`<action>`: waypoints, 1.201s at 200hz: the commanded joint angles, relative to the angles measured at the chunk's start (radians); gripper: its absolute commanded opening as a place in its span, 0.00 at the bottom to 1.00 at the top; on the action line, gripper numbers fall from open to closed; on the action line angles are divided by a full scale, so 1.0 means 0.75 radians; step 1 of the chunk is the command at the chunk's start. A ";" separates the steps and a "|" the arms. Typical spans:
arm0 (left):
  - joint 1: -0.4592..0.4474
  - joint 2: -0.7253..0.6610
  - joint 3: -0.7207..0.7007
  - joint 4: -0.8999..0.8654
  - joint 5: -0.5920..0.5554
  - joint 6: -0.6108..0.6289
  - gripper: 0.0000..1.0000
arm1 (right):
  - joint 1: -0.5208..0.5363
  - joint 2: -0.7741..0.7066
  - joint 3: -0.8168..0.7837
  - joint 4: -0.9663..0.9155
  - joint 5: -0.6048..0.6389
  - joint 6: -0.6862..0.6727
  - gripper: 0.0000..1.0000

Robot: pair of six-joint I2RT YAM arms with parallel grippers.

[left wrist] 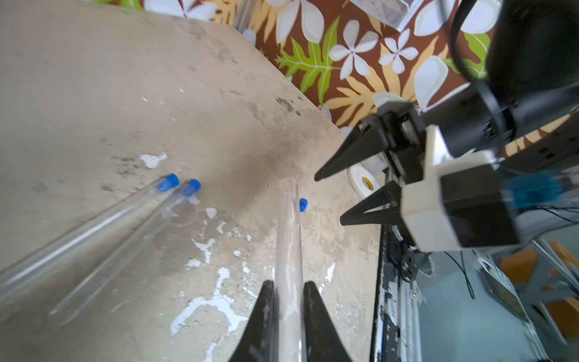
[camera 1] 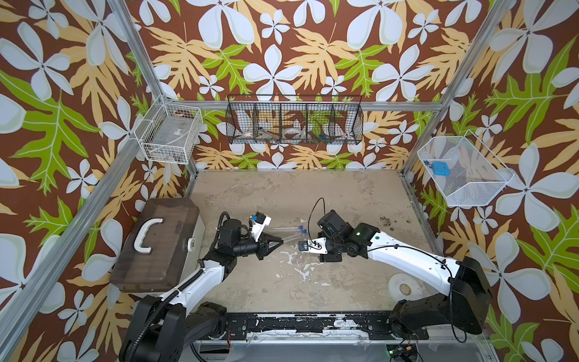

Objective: Insert stoppers into test tubes
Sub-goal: Pick up the stopper from the center of the board.

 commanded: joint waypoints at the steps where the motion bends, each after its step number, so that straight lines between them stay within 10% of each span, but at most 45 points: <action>1: 0.066 -0.019 0.026 0.029 -0.089 -0.043 0.05 | -0.068 0.044 -0.053 -0.107 0.031 0.095 0.56; 240: 0.102 -0.052 0.034 0.008 -0.112 -0.046 0.05 | -0.196 0.223 -0.182 0.049 0.030 -0.033 0.45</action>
